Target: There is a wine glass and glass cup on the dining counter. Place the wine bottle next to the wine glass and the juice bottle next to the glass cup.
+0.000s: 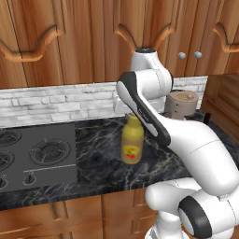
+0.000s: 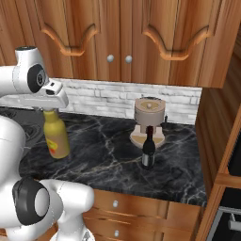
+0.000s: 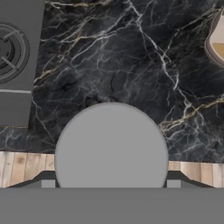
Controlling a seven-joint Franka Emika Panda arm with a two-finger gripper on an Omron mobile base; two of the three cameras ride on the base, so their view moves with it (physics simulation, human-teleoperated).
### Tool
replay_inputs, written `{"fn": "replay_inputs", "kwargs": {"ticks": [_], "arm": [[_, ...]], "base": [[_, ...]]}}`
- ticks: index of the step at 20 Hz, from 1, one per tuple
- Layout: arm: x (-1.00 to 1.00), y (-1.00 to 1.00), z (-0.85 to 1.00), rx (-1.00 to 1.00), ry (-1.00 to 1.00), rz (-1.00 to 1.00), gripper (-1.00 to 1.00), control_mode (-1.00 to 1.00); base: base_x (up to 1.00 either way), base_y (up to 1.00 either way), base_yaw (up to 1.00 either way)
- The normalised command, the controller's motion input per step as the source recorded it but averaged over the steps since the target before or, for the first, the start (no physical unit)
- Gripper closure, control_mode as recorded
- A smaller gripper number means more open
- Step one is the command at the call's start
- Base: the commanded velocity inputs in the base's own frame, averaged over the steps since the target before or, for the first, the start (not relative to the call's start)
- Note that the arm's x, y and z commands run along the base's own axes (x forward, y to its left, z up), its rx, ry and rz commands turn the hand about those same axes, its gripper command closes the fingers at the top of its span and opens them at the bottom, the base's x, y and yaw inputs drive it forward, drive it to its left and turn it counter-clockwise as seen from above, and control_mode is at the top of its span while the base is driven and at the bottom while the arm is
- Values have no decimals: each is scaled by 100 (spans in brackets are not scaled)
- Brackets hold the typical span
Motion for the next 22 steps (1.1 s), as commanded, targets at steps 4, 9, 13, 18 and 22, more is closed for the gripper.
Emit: {"fn": "replay_inputs", "kwargs": {"ticks": [4,9,13,18,22], "arm": [[0,0,0,0,0,0,100,100],[0,0,0,0,0,0,100,100],[0,0,0,0,0,0,100,100],[0,0,0,0,0,0,100,100],[0,0,0,0,0,0,100,100]], "base": [[0,0,0],[-4,0,0],[-19,-3,0],[-43,-8,0],[-55,-11,-1]]}}
